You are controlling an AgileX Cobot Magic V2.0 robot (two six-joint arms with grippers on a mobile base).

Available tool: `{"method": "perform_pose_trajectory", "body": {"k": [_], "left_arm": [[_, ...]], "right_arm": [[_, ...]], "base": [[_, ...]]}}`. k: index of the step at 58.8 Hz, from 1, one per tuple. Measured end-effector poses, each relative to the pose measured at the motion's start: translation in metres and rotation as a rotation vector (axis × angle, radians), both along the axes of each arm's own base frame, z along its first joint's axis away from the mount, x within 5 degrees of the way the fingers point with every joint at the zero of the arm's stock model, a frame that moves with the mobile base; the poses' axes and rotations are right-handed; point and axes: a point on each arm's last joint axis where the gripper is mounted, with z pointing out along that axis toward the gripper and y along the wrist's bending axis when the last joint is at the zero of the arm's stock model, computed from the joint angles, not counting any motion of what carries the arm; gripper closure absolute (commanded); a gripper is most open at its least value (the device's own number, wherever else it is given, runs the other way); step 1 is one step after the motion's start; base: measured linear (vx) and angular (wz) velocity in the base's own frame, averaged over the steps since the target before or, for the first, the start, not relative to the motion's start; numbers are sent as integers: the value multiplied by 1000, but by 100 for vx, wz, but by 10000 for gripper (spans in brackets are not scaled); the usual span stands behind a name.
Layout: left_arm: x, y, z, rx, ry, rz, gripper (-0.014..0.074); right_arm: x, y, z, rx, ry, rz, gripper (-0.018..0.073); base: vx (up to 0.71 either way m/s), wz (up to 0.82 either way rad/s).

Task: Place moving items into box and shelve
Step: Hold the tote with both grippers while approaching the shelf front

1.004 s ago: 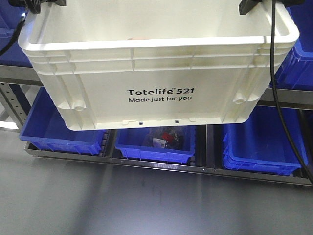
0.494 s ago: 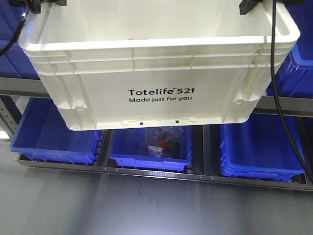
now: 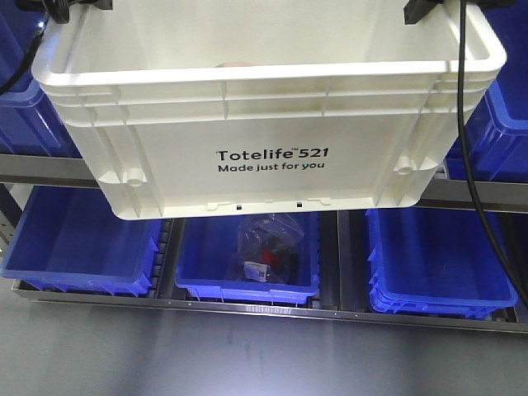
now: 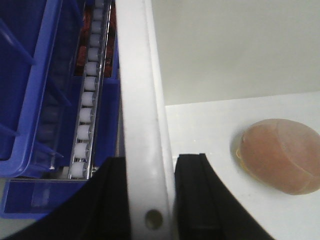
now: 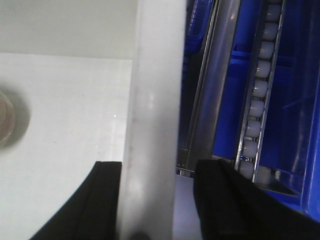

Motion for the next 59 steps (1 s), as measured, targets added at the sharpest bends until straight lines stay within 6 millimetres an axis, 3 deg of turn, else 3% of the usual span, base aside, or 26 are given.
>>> {"method": "perform_pose_trajectory", "body": {"k": [59], "left_arm": [[0,0,0,-2,-2,-1,594]], "right_arm": [[0,0,0,2,0,1,564]], "base": [[3,0]]}}
